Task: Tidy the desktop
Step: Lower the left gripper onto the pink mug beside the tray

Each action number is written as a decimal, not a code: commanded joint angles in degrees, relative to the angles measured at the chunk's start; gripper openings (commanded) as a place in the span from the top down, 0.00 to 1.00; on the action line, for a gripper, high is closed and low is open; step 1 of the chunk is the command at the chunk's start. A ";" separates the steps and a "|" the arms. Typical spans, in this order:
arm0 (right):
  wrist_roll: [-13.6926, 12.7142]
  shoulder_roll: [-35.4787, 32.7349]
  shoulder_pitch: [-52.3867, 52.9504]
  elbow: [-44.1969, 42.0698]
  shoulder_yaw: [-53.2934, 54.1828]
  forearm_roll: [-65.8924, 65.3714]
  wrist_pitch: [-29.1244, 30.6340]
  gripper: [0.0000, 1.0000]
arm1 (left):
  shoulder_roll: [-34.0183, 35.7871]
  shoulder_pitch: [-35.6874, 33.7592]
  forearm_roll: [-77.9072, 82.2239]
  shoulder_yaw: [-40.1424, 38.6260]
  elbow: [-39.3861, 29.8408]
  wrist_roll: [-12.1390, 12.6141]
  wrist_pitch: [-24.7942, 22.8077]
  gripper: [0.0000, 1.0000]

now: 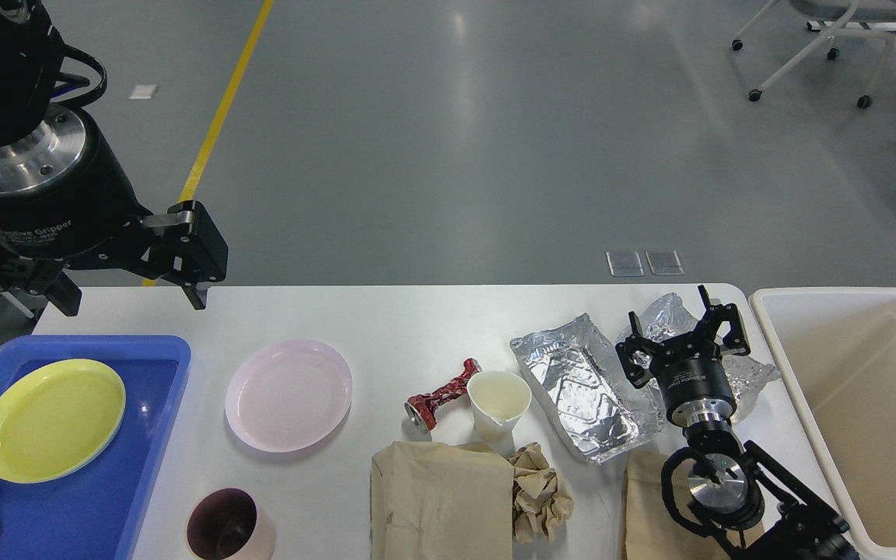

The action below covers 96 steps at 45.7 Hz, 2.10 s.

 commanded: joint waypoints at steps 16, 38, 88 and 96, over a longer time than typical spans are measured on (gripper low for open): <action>0.00 0.08 0.00 0.00 0.00 0.00 0.03 0.00 | 0.37 11.65 2.01 -4.47 1.64 0.34 1.66 0.04; 0.00 0.08 0.00 0.00 0.00 0.00 -0.05 0.00 | 11.97 46.01 16.32 -12.99 4.10 -0.27 25.39 0.05; 0.00 0.08 0.00 0.00 0.00 0.00 0.03 0.00 | 12.94 70.02 27.58 -21.09 13.16 -0.10 38.84 0.55; 0.00 0.08 0.00 0.00 0.00 0.00 0.03 0.00 | 12.94 71.07 27.93 -22.58 13.16 -0.36 38.84 0.60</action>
